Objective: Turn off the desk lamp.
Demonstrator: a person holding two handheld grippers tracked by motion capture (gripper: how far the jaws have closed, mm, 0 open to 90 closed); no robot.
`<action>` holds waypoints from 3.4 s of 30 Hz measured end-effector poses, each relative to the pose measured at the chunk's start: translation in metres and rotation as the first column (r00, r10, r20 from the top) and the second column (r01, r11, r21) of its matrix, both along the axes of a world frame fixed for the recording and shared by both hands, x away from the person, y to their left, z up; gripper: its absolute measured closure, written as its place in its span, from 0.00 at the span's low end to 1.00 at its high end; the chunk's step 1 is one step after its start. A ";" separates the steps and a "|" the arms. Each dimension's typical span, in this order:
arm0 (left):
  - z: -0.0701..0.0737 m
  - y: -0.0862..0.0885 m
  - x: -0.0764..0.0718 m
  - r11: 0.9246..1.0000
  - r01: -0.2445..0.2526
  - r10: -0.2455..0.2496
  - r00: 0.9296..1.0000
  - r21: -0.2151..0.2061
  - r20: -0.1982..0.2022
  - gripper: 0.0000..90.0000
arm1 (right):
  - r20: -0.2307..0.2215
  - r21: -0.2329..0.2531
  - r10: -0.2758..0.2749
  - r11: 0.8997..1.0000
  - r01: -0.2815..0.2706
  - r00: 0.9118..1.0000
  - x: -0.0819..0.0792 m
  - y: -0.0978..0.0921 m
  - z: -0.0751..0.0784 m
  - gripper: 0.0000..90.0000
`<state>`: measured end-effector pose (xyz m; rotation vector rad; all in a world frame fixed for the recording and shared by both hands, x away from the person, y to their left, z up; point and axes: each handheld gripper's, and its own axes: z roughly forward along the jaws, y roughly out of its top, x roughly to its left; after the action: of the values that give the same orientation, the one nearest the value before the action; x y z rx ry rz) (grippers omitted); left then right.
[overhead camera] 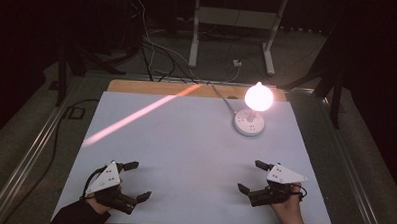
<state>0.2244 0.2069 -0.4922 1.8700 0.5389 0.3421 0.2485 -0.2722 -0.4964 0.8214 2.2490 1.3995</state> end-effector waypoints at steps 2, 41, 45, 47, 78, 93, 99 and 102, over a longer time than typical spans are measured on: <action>0.000 0.000 0.000 1.000 -0.001 0.001 1.000 -0.005 0.001 0.01 | -0.004 -0.009 0.010 1.000 -0.010 1.000 0.000 0.001 0.000 0.00; 0.000 0.000 0.001 1.000 0.003 -0.003 1.000 -0.013 -0.003 0.01 | 0.018 0.040 0.059 0.997 -0.059 0.998 0.010 0.006 0.036 0.00; 0.000 0.000 0.001 1.000 0.003 -0.003 1.000 -0.012 -0.003 0.01 | 0.009 0.053 0.033 0.998 -0.033 0.999 0.018 0.001 0.041 0.00; 0.001 0.000 0.001 1.000 0.003 -0.003 1.000 -0.016 -0.002 0.01 | 0.025 0.058 0.011 0.998 -0.012 1.000 0.022 -0.002 0.043 0.00; 0.001 0.001 0.002 1.000 -0.005 0.005 1.000 -0.017 -0.005 0.01 | 0.016 0.039 -0.254 0.967 0.253 0.967 0.076 -0.035 0.042 0.00; 0.001 0.001 0.002 1.000 -0.010 0.010 1.000 -0.012 -0.004 0.01 | -0.036 0.039 -0.380 0.923 0.382 0.924 0.104 -0.051 0.036 0.00; 0.001 0.001 0.002 1.000 -0.010 0.010 1.000 -0.013 -0.004 0.01 | -0.041 0.047 -0.414 0.908 0.416 0.909 0.114 -0.055 0.035 0.00; 0.001 0.001 0.002 1.000 -0.011 0.011 1.000 -0.014 -0.005 0.01 | -0.045 0.045 -0.431 0.900 0.433 0.901 0.121 -0.056 0.034 0.01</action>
<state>0.2266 0.2077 -0.4915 1.8555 0.5538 0.3404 0.3692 -0.3283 -0.4622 1.2788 1.8953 1.2405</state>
